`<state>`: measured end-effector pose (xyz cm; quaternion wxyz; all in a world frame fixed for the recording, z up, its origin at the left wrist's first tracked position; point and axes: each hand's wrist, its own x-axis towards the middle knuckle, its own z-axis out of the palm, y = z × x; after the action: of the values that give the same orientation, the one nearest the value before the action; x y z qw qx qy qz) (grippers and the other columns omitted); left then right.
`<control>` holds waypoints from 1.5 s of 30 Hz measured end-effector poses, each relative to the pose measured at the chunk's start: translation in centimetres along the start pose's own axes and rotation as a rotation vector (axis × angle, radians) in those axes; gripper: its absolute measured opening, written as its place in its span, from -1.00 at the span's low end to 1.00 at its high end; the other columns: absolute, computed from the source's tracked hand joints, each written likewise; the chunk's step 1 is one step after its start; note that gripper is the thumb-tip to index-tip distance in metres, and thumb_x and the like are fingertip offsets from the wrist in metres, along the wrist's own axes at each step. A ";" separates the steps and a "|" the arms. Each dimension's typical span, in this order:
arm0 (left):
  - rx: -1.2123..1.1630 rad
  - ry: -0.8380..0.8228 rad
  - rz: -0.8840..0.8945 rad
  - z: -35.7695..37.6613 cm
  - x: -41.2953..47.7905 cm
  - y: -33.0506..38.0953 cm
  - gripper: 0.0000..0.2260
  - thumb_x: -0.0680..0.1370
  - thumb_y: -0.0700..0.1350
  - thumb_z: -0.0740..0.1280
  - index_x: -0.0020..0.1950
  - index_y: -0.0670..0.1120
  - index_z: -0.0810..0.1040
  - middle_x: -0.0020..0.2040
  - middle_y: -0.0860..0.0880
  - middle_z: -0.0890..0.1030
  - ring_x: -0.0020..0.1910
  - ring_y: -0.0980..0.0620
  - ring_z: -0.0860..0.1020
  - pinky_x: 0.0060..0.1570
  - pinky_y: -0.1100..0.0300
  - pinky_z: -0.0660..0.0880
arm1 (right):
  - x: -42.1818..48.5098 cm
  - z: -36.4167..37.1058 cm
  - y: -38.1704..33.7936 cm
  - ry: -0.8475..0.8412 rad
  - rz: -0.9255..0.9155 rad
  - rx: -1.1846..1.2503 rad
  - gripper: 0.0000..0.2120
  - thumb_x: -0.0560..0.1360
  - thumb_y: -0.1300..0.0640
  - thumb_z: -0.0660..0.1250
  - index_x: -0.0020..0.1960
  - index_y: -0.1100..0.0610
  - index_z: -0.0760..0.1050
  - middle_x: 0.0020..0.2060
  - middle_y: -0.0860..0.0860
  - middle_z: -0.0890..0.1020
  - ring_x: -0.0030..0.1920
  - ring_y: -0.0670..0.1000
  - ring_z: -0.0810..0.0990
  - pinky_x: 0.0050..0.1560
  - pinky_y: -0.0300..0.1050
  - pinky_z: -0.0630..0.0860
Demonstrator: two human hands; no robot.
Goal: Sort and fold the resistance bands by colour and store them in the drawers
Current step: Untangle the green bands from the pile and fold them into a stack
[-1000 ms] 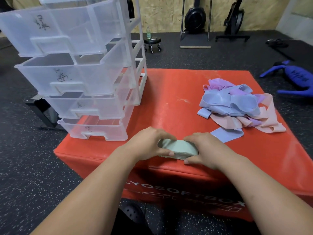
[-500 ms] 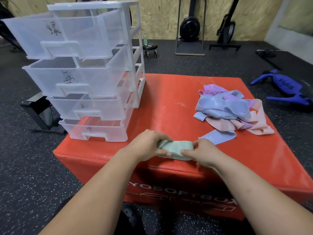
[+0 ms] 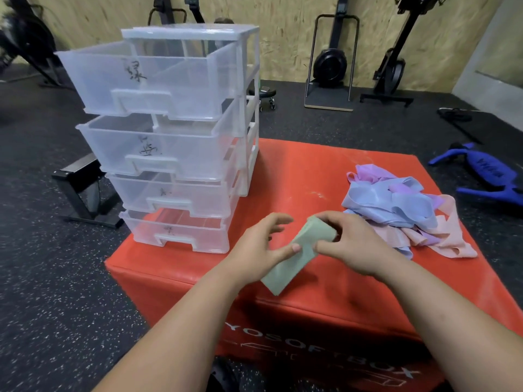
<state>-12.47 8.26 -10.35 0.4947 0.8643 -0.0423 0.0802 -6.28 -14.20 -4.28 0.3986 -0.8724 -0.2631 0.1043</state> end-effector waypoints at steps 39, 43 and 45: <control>0.385 0.452 -0.331 2.4 14.7 -8.1 -0.65 0.64 0.07 0.32 0.42 0.13 0.57 0.31 0.04 0.59 0.31 -0.04 0.49 0.38 -0.04 0.41 | 27.0 5.2 8.7 0.156 -0.050 -0.105 -0.58 0.44 0.03 0.57 0.28 -0.10 0.62 0.17 -0.03 0.61 0.14 -0.01 0.60 0.24 -0.11 0.46; 0.389 0.414 -0.350 2.3 14.3 -7.6 -0.60 0.62 0.13 0.32 0.47 0.18 0.52 0.34 0.03 0.56 0.34 -0.06 0.47 0.40 -0.05 0.39 | 27.0 4.7 8.4 0.131 0.004 -0.134 -0.69 0.42 -0.04 0.58 0.15 -0.16 0.66 0.04 -0.06 0.61 0.05 -0.02 0.65 0.18 -0.08 0.52; 0.383 0.399 -0.360 2.2 14.1 -7.5 -0.57 0.60 0.16 0.29 0.48 0.18 0.51 0.35 0.02 0.57 0.34 -0.08 0.47 0.39 -0.05 0.40 | 26.9 4.5 7.9 0.108 0.018 -0.134 -0.67 0.42 -0.03 0.58 0.17 -0.15 0.66 0.06 -0.04 0.63 0.04 -0.04 0.63 0.11 -0.14 0.47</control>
<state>2.77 10.23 -15.26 0.3281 0.9024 0.2247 0.1658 17.50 -1.04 -12.44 0.3518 -0.9038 -0.2398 0.0429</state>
